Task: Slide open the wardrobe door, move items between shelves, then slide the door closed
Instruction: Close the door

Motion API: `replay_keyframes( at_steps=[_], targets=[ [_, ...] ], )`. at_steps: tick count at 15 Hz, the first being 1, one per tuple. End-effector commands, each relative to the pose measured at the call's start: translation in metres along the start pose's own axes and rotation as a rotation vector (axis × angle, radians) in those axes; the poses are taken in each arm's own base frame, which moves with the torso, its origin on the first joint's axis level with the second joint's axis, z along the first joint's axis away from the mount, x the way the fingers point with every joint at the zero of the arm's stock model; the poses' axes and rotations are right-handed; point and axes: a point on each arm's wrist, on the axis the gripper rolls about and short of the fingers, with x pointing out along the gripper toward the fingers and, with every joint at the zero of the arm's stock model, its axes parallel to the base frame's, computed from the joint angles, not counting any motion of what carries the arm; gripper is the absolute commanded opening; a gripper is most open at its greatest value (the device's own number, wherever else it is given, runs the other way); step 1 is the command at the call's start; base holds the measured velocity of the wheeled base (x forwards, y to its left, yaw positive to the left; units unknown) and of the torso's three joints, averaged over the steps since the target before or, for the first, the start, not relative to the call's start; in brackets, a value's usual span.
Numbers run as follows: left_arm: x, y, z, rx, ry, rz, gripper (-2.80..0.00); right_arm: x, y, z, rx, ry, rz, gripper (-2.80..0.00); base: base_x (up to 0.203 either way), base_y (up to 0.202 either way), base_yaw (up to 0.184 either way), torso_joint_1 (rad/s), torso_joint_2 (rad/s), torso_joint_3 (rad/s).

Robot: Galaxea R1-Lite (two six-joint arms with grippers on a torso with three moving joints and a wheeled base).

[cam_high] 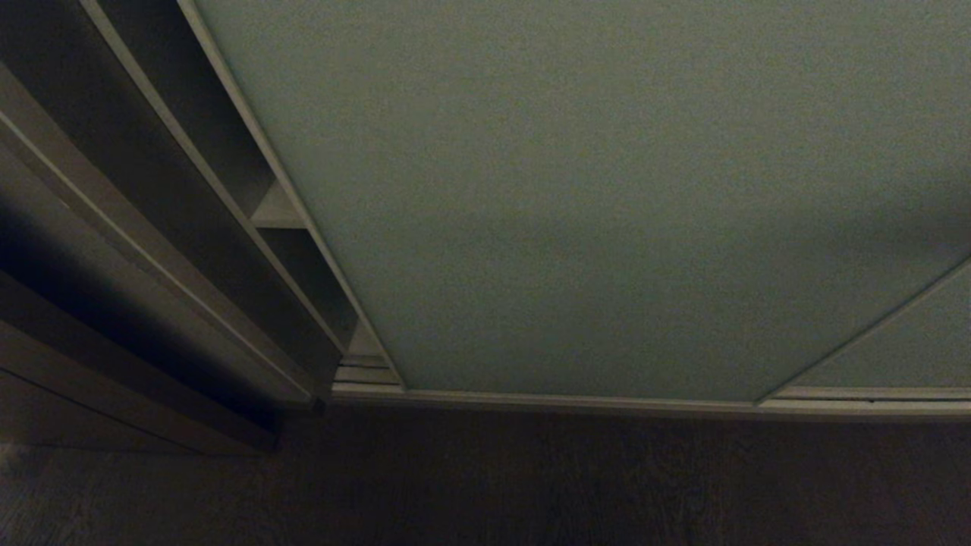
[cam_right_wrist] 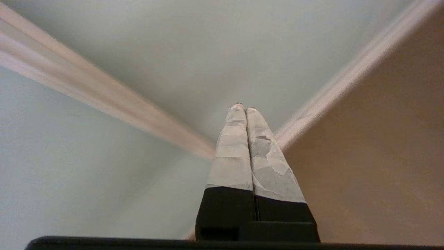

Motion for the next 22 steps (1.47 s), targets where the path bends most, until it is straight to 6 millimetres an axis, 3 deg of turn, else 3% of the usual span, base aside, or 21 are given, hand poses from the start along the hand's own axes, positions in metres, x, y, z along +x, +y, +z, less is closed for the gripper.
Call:
replay_keyframes(
  at_steps=[1, 4, 14, 22],
  targets=[
    [0.000, 0.000, 0.000, 0.000, 0.000, 0.000, -2.80, 0.020, -0.008, 0.001, 0.051, 0.071, 0.066, -2.80, 0.000, 0.000, 0.000, 0.000, 0.00, 0.000],
    [0.000, 0.000, 0.000, 0.000, -0.001, 0.000, -2.80, 0.030, -0.007, 0.003, 0.159, 0.166, 0.211, -2.80, 0.000, 0.000, 0.000, 0.000, 0.00, 0.000],
    [0.000, 0.000, 0.000, 0.000, -0.001, 0.000, -2.80, 0.065, 0.006, 0.000, 0.113, 0.165, 0.316, -2.80, 0.000, 0.000, 0.000, 0.000, 0.00, 0.000],
    [0.000, 0.000, 0.000, 0.000, 0.000, 0.000, -2.80, 0.074, 0.018, -0.008, 0.100, 0.190, 0.369, -2.80, 0.000, 0.000, 0.000, 0.000, 0.00, 0.000]
  ],
)
